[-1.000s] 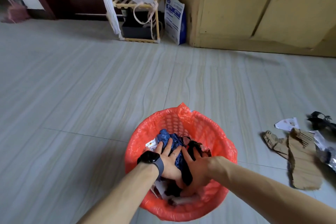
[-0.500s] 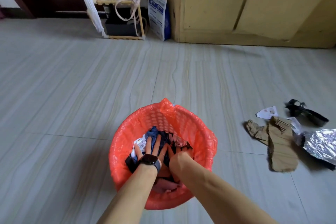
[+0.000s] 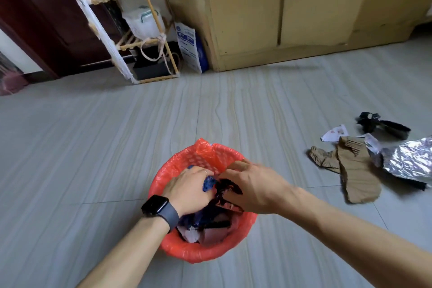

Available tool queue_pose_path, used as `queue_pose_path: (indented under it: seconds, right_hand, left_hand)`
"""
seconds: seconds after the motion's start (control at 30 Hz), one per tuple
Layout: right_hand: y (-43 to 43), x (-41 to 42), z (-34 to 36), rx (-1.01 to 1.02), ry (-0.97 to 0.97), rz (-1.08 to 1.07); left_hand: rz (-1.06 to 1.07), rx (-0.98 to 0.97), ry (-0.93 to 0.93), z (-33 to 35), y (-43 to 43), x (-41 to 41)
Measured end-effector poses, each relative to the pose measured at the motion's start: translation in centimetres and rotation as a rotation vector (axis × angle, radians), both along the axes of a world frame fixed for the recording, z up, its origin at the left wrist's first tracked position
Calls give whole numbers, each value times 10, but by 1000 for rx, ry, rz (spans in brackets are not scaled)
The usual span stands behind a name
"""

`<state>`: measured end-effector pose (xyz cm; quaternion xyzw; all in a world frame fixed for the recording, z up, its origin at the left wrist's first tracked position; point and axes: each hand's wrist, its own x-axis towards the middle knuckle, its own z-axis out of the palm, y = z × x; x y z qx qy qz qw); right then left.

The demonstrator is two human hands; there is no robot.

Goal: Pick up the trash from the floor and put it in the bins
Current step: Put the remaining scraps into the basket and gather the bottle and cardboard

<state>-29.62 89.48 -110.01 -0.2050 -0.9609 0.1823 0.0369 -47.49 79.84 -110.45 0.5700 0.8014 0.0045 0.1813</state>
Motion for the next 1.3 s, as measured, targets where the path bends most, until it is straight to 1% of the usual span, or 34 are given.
queue_pose_path:
  seconds: [0.07, 0.1, 0.13, 0.2, 0.27, 0.33, 0.43, 0.57, 0.7, 0.77, 0.87, 1.0, 1.07, 1.17, 1.3]
  right_hand:
    - [6, 24, 3, -88, 141, -74]
    - [9, 41, 3, -129, 187, -132]
    - [13, 57, -2, -164, 231, -188]
    - [19, 94, -17, -202, 287, -315]
    - [25, 136, -38, -226, 279, -425]
    - [25, 178, -61, -258, 225, -504]
    - [20, 228, -88, -353, 153, -609]
    - [3, 305, -125, -408, 38, -794]
    - [-16, 375, -156, -437, -33, -1044]
    - [-20, 405, -169, -426, -84, -1182]
    - [-21, 441, -184, -412, -183, -1408]
    - [-12, 459, -200, -524, -252, -1657]
    - [-4, 459, -206, -547, -257, -1703]
    - [7, 451, -210, -515, -249, -1698]
    - [18, 444, -216, -499, -220, -1619]
  left_hand:
    - [13, 167, 55, 22, 11, 18]
    - [-15, 246, 96, 29, 22, 33]
    - [-43, 304, 121, 33, 31, 50]
    - [-124, 355, 97, 35, 53, 89]
    - [-224, 301, 51, 24, 77, 133]
    - [-311, 214, 24, 5, 98, 173]
    - [-391, 63, 22, -25, 115, 215]
    - [-485, -127, 6, -71, 121, 266]
    - [-555, -260, -31, -108, 116, 310]
    - [-590, -292, -35, -125, 117, 333]
    - [-659, -272, -50, -146, 118, 371]
    - [-765, -216, -74, -173, 119, 420]
    - [-835, -206, -61, -187, 118, 441]
    - [-936, -211, -4, -205, 114, 453]
    - [-998, -61, 14, -223, 112, 444]
